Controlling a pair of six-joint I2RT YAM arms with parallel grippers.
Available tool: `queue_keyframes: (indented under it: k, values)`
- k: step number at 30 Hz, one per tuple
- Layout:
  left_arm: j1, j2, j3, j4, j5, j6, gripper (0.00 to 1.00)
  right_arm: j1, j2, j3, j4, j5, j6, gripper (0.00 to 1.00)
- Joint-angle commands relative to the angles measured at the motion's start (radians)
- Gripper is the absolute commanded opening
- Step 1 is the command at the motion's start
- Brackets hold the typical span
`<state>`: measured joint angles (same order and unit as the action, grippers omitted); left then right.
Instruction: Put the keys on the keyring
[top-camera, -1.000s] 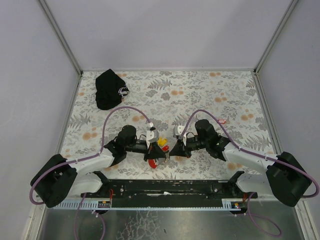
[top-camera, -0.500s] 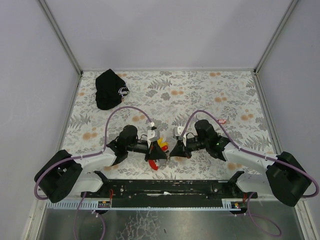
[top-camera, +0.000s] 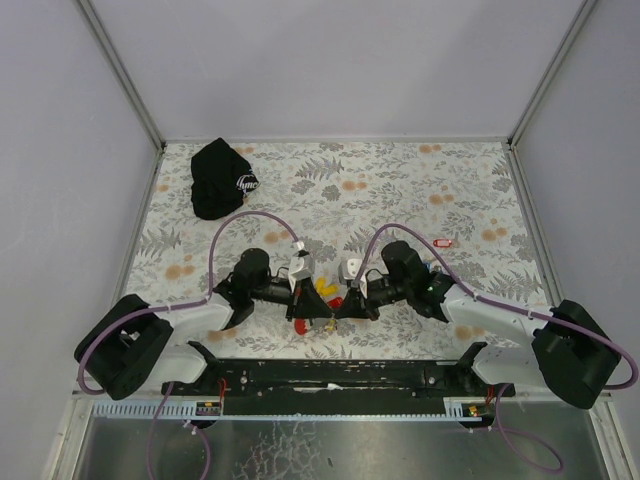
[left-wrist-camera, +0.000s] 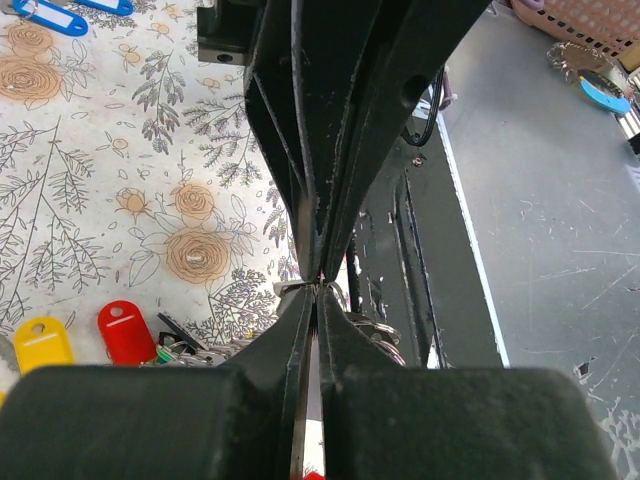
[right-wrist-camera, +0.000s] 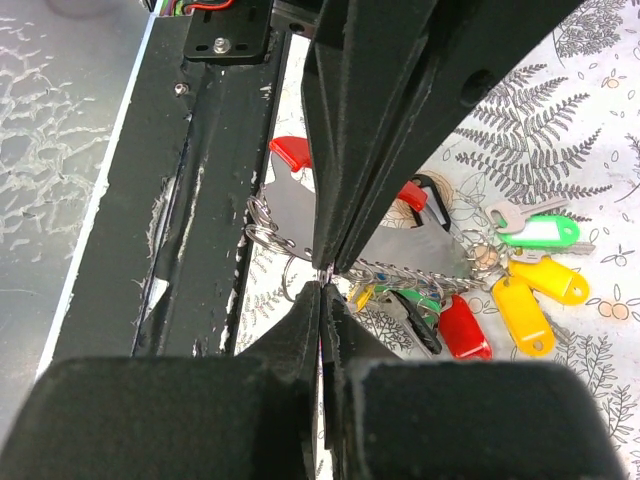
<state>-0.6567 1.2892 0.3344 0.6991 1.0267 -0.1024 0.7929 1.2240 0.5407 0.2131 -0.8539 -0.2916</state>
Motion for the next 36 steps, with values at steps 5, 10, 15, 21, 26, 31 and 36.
queue_keyframes:
  k: [5,10,15,21,26,31,36]
  values:
    - [0.027,-0.023,0.013,0.127,0.001,-0.031,0.0,0.031,-0.033,0.051,0.017,0.013,-0.031,0.0]
    - [0.034,-0.045,0.003,0.114,-0.101,-0.062,0.0,0.048,-0.066,0.043,0.008,0.055,-0.032,0.0]
    - [0.034,-0.052,-0.016,0.129,-0.178,-0.119,0.0,0.066,-0.078,0.038,0.0,0.103,-0.042,0.0]
    - [0.034,-0.099,-0.039,0.124,-0.31,-0.169,0.0,0.09,-0.088,0.036,-0.012,0.182,-0.056,0.0]
    - [0.034,-0.14,-0.066,0.158,-0.383,-0.207,0.0,0.106,-0.085,0.037,-0.015,0.223,-0.065,0.0]
    - [0.029,-0.19,-0.116,0.238,-0.488,-0.277,0.0,0.126,-0.075,0.044,-0.021,0.255,-0.073,0.0]
    - [-0.014,-0.241,-0.178,0.308,-0.636,-0.314,0.0,0.142,-0.069,0.045,-0.007,0.269,-0.069,0.0]
